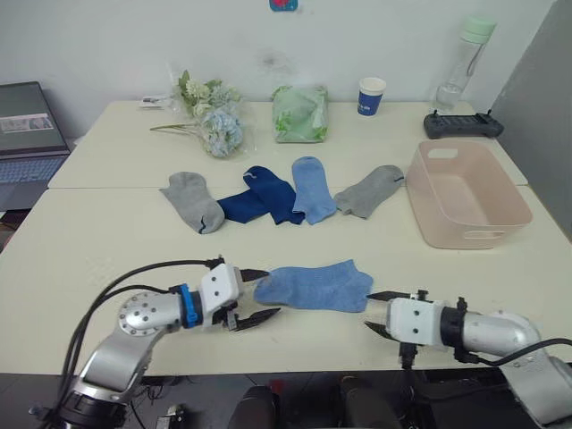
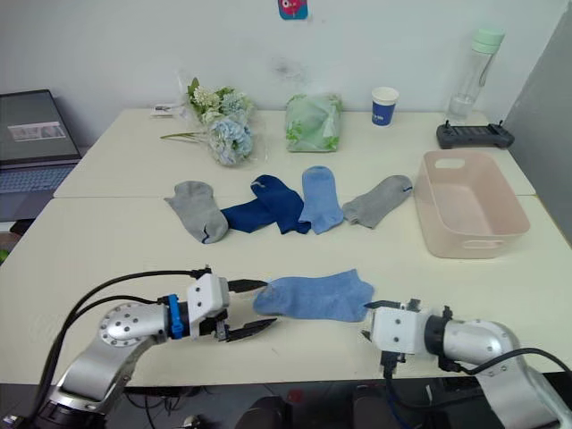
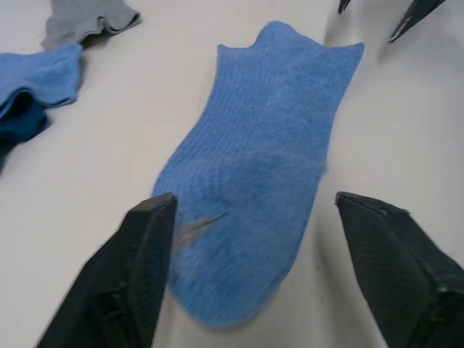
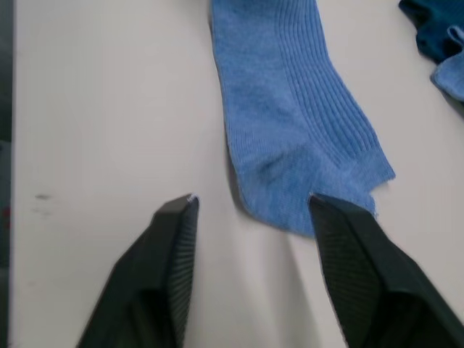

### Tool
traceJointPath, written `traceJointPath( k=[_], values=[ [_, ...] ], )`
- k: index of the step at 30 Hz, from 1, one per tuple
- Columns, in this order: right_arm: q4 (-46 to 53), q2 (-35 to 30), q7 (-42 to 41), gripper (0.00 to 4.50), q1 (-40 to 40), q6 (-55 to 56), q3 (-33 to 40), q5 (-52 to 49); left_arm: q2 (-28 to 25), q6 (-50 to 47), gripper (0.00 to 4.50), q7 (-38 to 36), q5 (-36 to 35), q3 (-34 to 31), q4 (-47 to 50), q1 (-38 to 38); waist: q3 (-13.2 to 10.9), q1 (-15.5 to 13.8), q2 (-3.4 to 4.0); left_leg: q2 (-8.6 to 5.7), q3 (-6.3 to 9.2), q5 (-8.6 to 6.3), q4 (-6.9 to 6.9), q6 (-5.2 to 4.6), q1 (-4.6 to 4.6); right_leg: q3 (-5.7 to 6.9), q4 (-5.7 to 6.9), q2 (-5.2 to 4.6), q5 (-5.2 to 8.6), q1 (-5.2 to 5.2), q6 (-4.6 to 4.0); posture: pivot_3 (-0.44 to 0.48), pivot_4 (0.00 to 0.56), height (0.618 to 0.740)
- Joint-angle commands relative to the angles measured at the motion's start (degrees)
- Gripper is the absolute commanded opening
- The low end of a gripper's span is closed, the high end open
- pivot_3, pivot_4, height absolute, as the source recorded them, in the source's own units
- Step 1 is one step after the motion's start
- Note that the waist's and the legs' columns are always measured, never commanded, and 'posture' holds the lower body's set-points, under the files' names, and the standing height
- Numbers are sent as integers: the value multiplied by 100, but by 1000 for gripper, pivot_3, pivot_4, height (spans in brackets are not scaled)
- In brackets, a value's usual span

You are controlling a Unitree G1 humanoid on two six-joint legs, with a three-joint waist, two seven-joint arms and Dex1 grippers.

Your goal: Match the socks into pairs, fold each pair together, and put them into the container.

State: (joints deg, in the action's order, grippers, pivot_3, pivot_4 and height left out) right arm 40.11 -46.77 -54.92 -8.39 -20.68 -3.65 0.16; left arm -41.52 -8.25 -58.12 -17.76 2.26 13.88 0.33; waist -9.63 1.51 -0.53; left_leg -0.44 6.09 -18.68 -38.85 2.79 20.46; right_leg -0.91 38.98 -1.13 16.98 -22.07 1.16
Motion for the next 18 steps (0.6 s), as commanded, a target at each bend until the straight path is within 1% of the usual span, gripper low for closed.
traceJointPath(
  k=[1, 2, 3, 4, 6, 8, 11, 13, 17, 18],
  values=[
    [189, 234, -104, 3680, -6, -1158, 1006, -1420, -236, -671, 4500, -199, -633, -544, -215, 71, -1, 4, -4, 1, 2, 0, 0, -1, 0, 2, 0, 2, 0, 1, 0, 0, 150, 740],
    [132, 405, 21, 3680, 34, -1519, 1206, -1768, -245, -822, 4500, -210, -717, -586, -274, 112, -1, 3, -6, 2, 2, 0, 0, -1, -2, 2, 1, 3, 0, 2, 0, 0, 150, 740],
    [-17, 583, 192, 3680, 101, -1753, 1304, -1931, -123, -984, 4500, -95, -807, -618, -390, 210, -1, 2, -5, 2, 4, 0, 0, -2, -5, 4, 1, 3, 0, 6, 0, 0, 150, 740],
    [-219, 717, 345, 3680, 199, -1896, 1311, -1972, 43, -1206, 4500, 23, -950, -645, -518, 335, -2, 2, -4, 0, 3, 1, 1, -3, -9, 2, 1, 3, 0, 11, 0, 0, 150, 740],
    [-491, 964, 656, 3680, 389, -2211, 1334, -2083, 232, -1299, 4500, 136, -908, -565, -706, 485, -1, 3, -5, -4, 1, 1, 0, -4, -16, -1, 0, 1, 0, 19, 0, 0, 150, 740],
    [-681, 1092, 844, 3680, 555, -2331, 1206, -2109, 407, -1442, 4500, 262, -862, -509, -834, 595, -1, 3, -5, -6, 0, 1, -1, -4, -18, -2, -1, 1, -1, 20, 0, 0, 150, 740],
    [-1114, 1312, 1270, 3680, 780, -2328, 835, -1829, 605, -1312, 4500, 529, -432, -249, -1114, 708, -1, 4, -5, -1, 2, 1, 2, -4, -13, -1, -1, 2, 0, 10, 0, 0, 150, 740],
    [-1280, 1374, 1380, 3680, 876, -2263, 678, -1771, 629, -1105, 4500, 517, -172, -42, -1204, 711, -1, 4, -5, 0, 1, 2, 4, -3, -13, -2, 1, 2, 0, 6, 0, 0, 150, 740],
    [-1392, 1380, 1421, 3680, 962, -2151, 539, -1788, 657, -862, 4500, 442, 72, 168, -1214, 659, 3, 2, 2, -3, -5, 2, 4, -2, -13, -8, 1, -2, 0, 6, 0, 0, 150, 740],
    [-1420, 1375, 1378, 3702, 987, -2136, 494, -1814, 647, -822, 4117, 398, 128, 249, -1147, 615, 3, 2, 2, -4, -6, 2, 3, -2, -13, -8, 1, -3, -1, 7, 1, 0, 150, 740]
  ],
)
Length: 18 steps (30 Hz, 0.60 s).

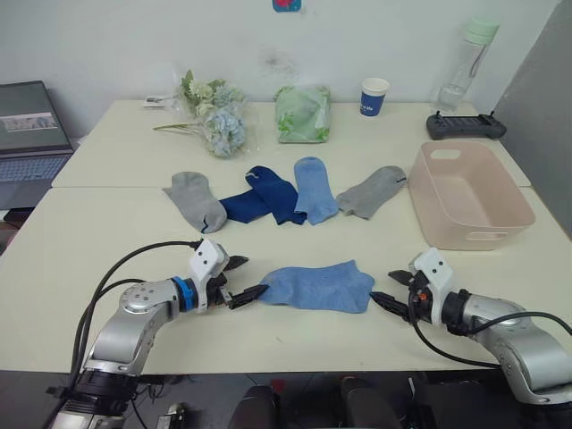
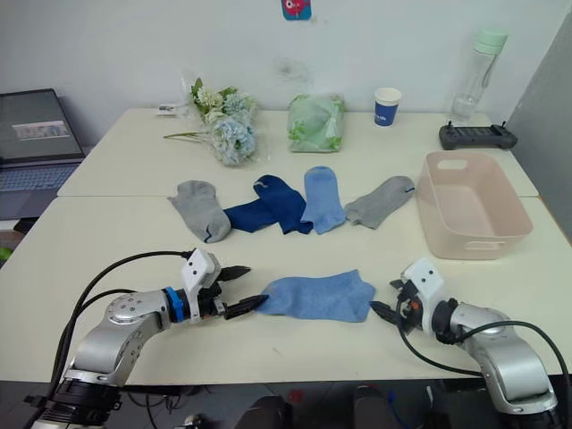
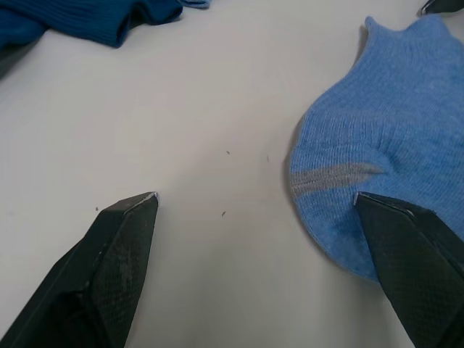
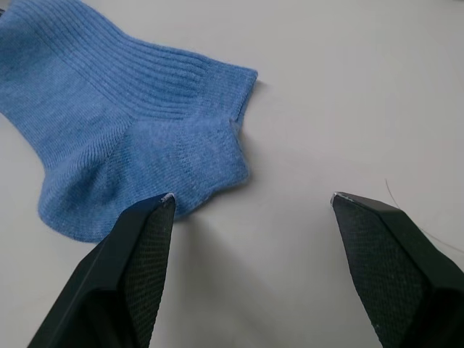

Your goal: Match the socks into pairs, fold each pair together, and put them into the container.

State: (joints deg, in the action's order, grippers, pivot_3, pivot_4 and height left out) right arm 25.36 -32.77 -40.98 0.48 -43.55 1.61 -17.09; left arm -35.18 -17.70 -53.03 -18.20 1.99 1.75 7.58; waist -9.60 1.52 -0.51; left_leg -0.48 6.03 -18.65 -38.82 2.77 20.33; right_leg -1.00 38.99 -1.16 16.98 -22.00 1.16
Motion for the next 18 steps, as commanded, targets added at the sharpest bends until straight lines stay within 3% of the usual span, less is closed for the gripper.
traceJointPath(
  k=[1, 4, 7, 13, 16, 18],
  values=[
    [32, -29, -42, 3702, 117, 161, -62, -109, 8, 146, 3914, -139, 206, 324, 113, -140, 1, -1, 0, -1, 1, 0, 0, 0, 0, 0, 0, 0, 0, 0, 0, 0, 150, 740],
    [-61, -19, -39, 3702, 143, 242, -184, -62, -50, 193, 2993, -191, 288, 386, 183, -203, 2, -4, 2, 0, 3, 0, 0, 0, 0, 3, -1, 0, 0, 1, 1, 0, 150, 740],
    [-149, -42, -100, 3116, 194, 375, -333, -20, -73, 216, 2087, -192, 290, 371, 208, -230, 3, 1, 4, 1, 1, -1, 1, -1, 0, 2, -2, 0, 0, 1, 1, 0, 150, 740],
    [-151, -43, -114, 978, 206, 360, -276, -195, -58, 248, 191, -239, 265, 360, 204, -190, 3, 0, 4, 1, 2, 0, 1, -1, -1, 3, -1, 0, 0, 1, 1, 0, 150, 740],
    [21, -113, -196, 22, 151, 251, -190, -386, -24, 254, 0, -293, 188, 324, 219, -168, 3, 1, 5, 1, 3, -1, 1, -1, 0, 4, 0, 0, 0, 1, 1, 0, 150, 740],
    [273, -121, -178, 22, 137, 28, -148, -604, -25, 243, 0, -320, 144, 299, 247, -167, 3, 0, 5, 1, 3, -1, 1, -1, 0, 3, -1, 0, 0, 1, 1, 0, 150, 740]
  ],
)
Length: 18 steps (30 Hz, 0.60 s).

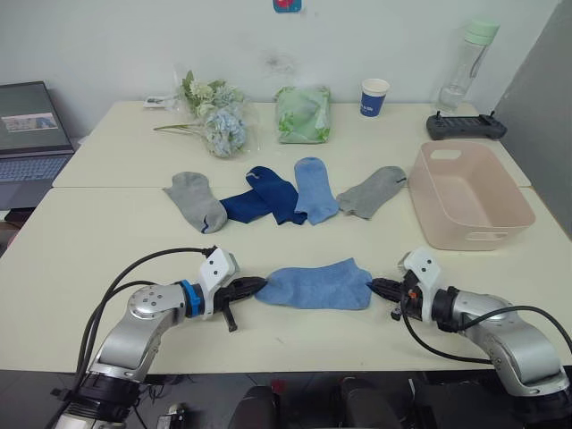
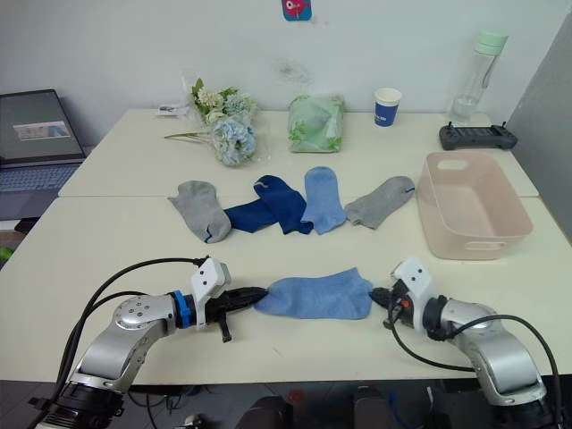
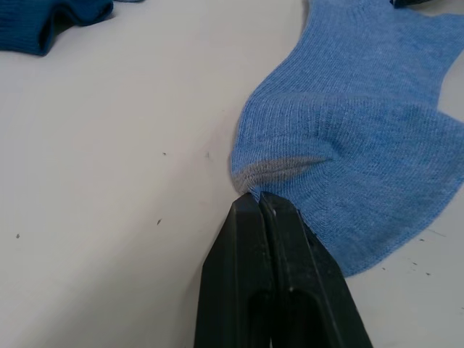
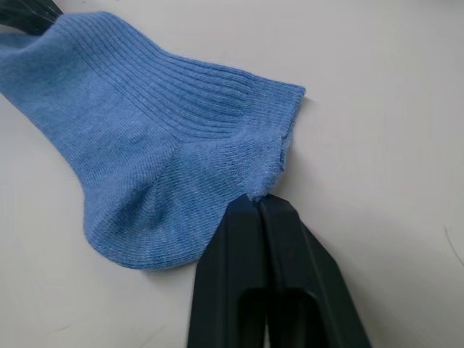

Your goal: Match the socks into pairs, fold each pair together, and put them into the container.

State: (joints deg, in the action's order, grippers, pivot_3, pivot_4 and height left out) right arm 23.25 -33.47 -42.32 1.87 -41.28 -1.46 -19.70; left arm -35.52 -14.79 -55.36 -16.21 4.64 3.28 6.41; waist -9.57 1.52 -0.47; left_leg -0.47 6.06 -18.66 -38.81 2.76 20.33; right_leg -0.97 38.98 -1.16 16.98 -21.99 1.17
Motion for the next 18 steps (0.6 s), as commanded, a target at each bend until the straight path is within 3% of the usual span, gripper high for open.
traceJointPath(
  k=[1, 18],
  values=[
    [616, -63, -17, 22, -22, -309, 196, -432, -18, -77, 0, -111, -78, 21, 124, -44, 0, 1, 0, 1, 0, 0, 0, 0, 0, 0, 0, 0, 0, 0, 0, 0, 150, 740],
    [2253, -168, 655, 22, -796, -1945, 1447, -2300, -593, -860, 0, -444, -152, 94, 657, 297, -3, 0, -1, 1, 2, 0, 1, -1, 6, 2, -1, 2, 1, -3, 1, 0, 150, 740]
  ],
)
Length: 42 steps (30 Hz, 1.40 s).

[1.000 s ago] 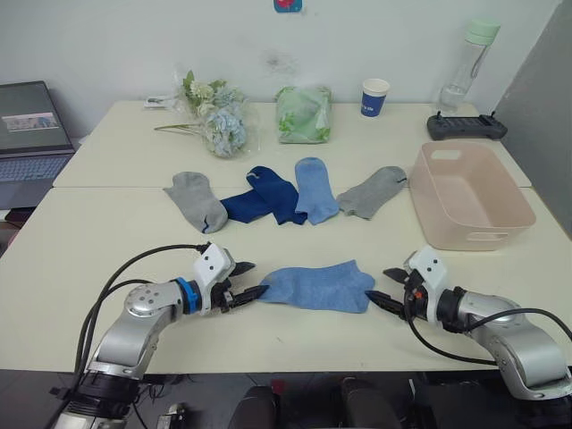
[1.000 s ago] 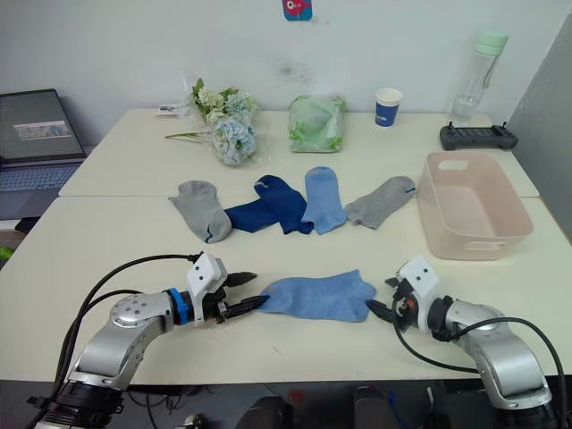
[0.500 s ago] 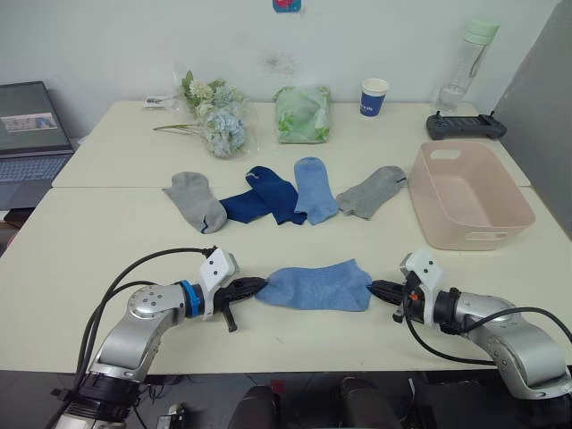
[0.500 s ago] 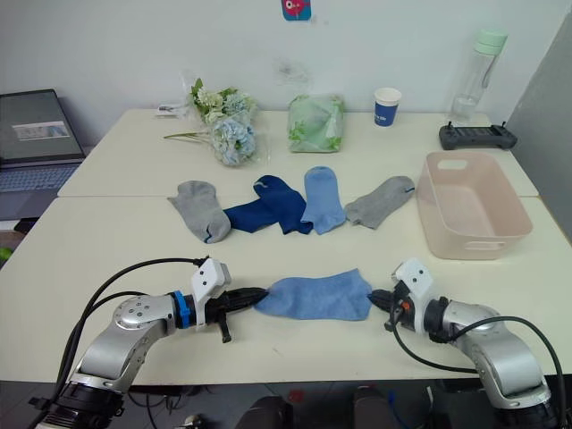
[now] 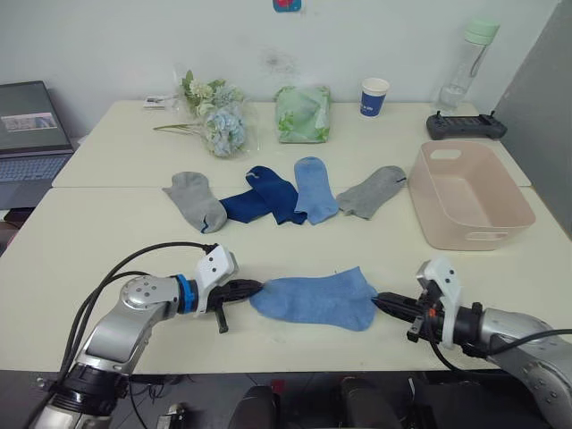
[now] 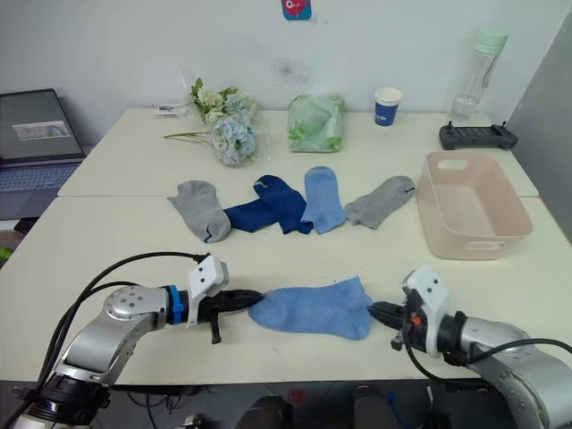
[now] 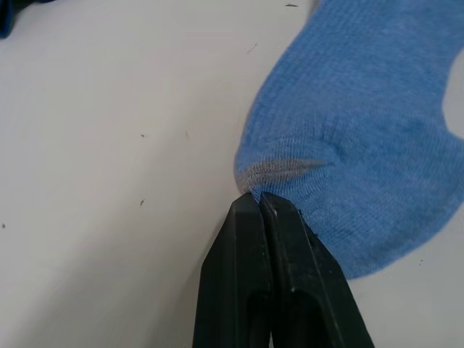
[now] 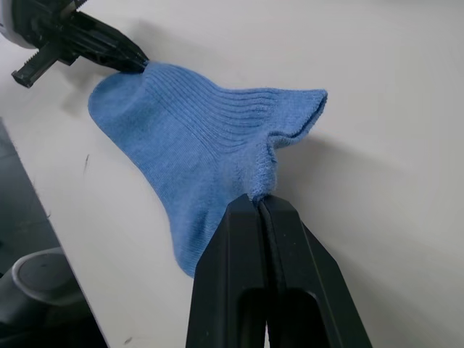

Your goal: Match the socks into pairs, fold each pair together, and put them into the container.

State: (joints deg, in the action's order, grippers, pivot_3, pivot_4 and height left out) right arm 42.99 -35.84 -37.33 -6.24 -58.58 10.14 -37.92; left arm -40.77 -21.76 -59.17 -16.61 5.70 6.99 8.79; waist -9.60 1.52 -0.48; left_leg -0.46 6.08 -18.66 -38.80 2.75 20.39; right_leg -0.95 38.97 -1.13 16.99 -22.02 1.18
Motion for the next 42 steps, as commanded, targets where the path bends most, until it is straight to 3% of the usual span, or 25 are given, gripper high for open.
traceJointPath(
  k=[1, 18, 29, 34, 42],
  values=[
    [279, 54, 188, 22, 27, -259, 281, -547, -99, -175, 0, -112, -79, 35, 289, 57, 0, 5, 0, 0, 0, 0, 0, 0, 0, -1, 0, 0, 0, 0, 0, 0, 150, 740],
    [-629, -311, 38, 22, -629, 1109, -258, 450, 79, 229, 0, 229, 479, 235, -81, 254, 0, 2, 0, 1, 0, 1, 0, -1, -2, 1, 1, 3, 0, 2, 1, 0, 150, 740],
    [-739, -218, 206, 22, -313, 1221, -474, 599, 2, 88, 0, 93, 306, 213, 155, 112, 0, 3, 0, 1, -1, 1, 0, -1, -2, -2, 1, 2, 0, 1, 1, 0, 150, 740],
    [-884, -184, 212, 0, -129, 1209, -499, 591, -24, 37, 1128, 132, 280, 155, 259, 43, 0, 3, 0, 0, 0, 1, 1, -1, -2, -1, 0, 2, 0, 1, 1, 0, 150, 740],
    [-1000, -232, 150, 0, -117, 1292, -607, 657, 3, -44, 1128, 262, 258, 52, 375, -43, 0, 3, 0, 1, 0, 1, 1, -1, -2, -1, -2, 2, 0, 1, 1, 0, 150, 740]
  ],
)
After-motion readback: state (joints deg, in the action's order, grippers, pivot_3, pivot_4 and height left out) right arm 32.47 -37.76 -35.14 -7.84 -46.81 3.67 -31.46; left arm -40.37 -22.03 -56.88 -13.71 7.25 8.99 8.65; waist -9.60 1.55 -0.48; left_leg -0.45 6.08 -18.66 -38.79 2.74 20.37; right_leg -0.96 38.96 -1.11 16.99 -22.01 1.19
